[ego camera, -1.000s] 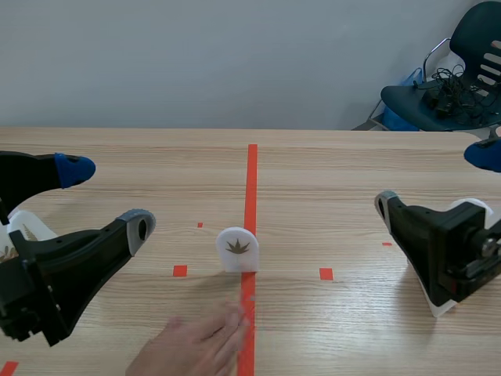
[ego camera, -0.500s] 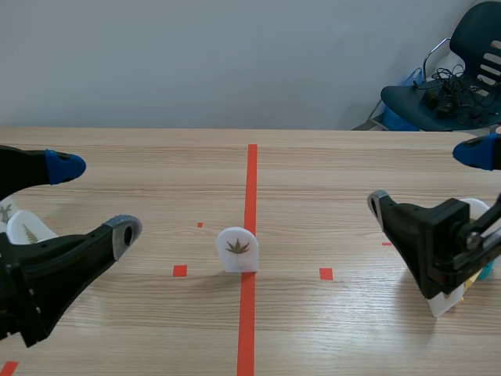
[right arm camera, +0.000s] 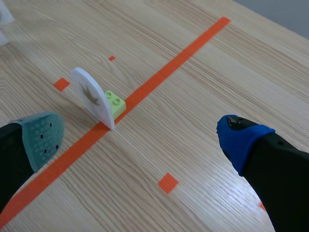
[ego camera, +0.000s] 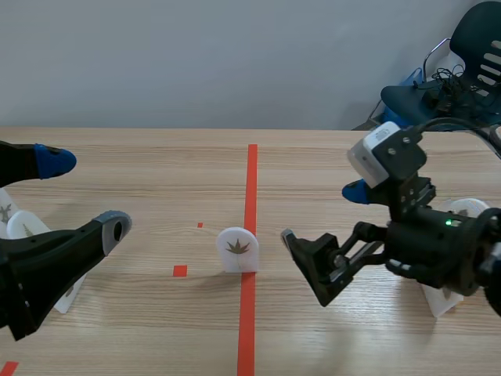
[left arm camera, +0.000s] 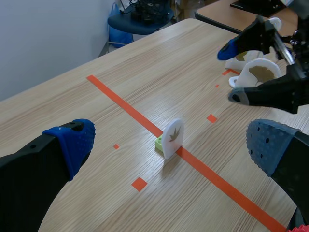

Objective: Do the leaf sorting experiment

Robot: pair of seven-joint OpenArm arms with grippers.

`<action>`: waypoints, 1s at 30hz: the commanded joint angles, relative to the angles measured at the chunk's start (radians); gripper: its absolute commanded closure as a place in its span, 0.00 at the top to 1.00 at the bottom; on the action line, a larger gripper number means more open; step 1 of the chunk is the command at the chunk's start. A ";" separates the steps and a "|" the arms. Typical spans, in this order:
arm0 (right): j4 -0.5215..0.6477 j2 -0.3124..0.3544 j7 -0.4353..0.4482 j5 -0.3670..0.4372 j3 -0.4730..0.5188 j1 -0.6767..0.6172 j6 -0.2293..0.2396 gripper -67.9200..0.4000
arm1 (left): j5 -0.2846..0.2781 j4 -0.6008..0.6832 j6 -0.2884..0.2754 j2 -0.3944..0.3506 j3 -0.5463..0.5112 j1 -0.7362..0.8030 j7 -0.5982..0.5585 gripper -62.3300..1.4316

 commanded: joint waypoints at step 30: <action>-0.541 -0.243 0.220 -0.233 -0.298 0.284 -0.037 0.23 | -0.014 0.019 -0.002 0.002 -0.003 -0.003 -0.011 1.00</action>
